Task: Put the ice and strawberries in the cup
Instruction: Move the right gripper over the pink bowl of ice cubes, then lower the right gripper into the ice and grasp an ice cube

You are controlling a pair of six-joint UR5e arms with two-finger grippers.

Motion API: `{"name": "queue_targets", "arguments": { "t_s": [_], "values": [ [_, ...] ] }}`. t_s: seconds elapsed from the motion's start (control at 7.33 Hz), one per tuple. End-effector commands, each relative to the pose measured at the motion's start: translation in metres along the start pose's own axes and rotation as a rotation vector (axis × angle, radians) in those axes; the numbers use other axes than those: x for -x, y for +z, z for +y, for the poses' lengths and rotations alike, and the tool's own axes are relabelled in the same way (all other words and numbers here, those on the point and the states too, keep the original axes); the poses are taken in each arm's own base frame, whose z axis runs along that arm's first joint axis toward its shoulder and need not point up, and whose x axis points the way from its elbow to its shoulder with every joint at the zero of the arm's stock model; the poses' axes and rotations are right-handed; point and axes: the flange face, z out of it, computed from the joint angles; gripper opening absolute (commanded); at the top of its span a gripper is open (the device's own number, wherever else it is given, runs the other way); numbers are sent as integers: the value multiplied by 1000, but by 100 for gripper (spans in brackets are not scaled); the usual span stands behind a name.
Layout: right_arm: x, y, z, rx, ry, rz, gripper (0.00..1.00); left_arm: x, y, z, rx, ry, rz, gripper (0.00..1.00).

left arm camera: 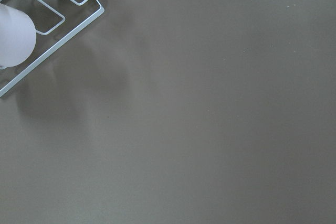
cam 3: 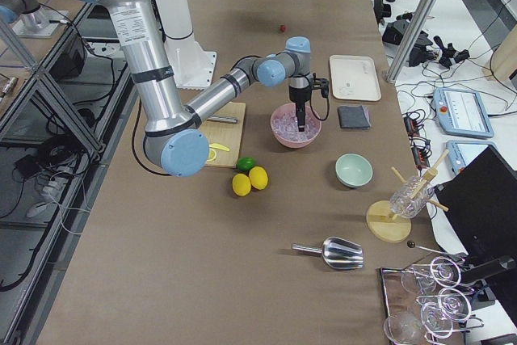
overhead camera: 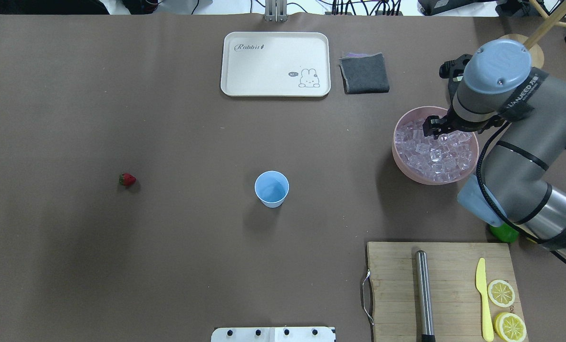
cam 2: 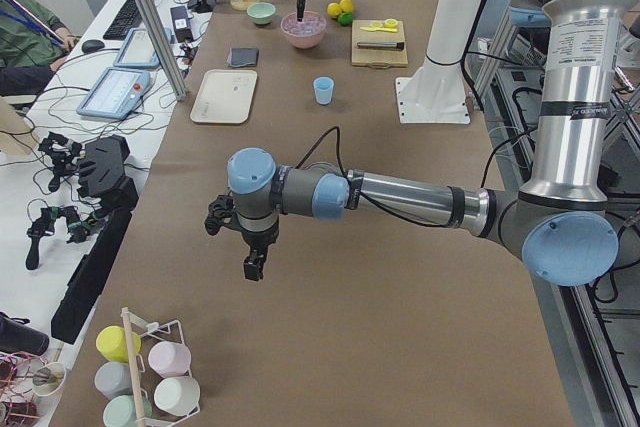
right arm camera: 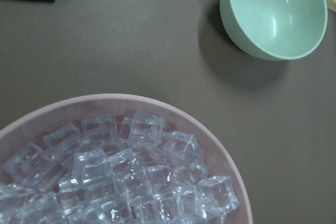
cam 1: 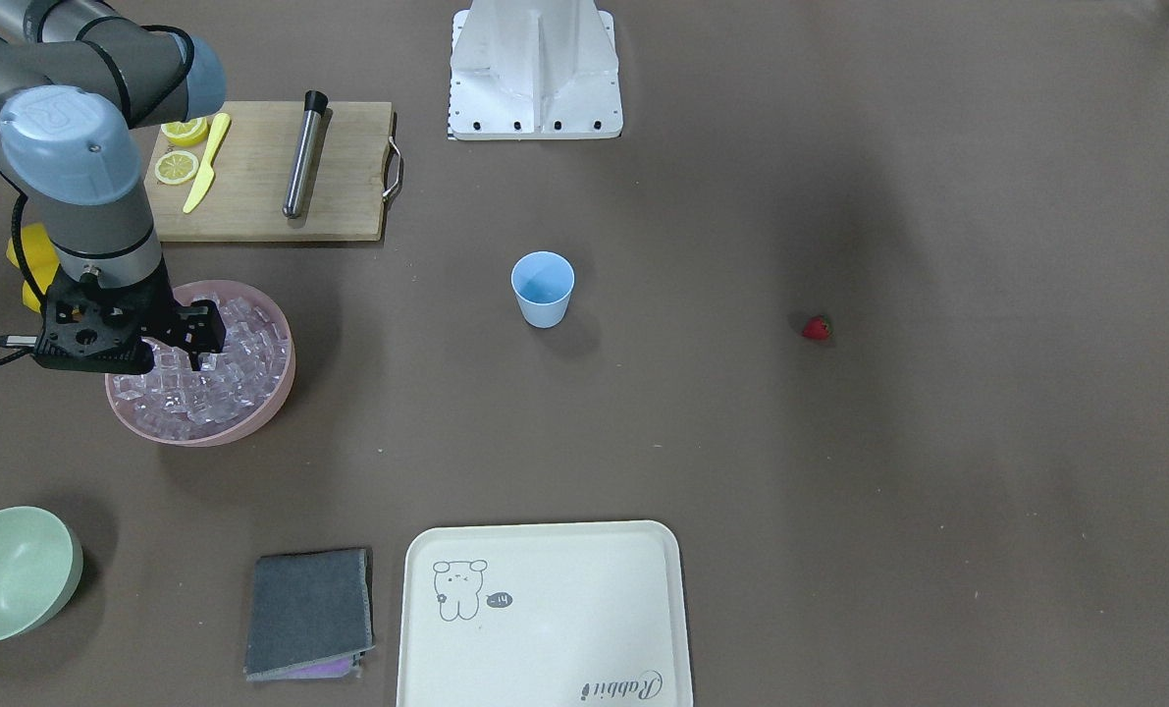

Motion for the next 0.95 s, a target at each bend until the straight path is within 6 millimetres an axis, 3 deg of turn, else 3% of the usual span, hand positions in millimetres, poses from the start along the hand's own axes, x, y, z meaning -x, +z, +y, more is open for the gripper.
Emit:
{"name": "queue_targets", "arguments": {
  "t_s": [0.0,0.41,0.82],
  "values": [
    [11,4,5,3,-22,54,98,4,5,0,-1,1,0,98],
    [22,23,4,-4,-42,107,98,16,19,-9,-7,8,1,98],
    [29,31,6,8,-52,117,95,17,19,-8,-6,8,0,98]
  ]
}}
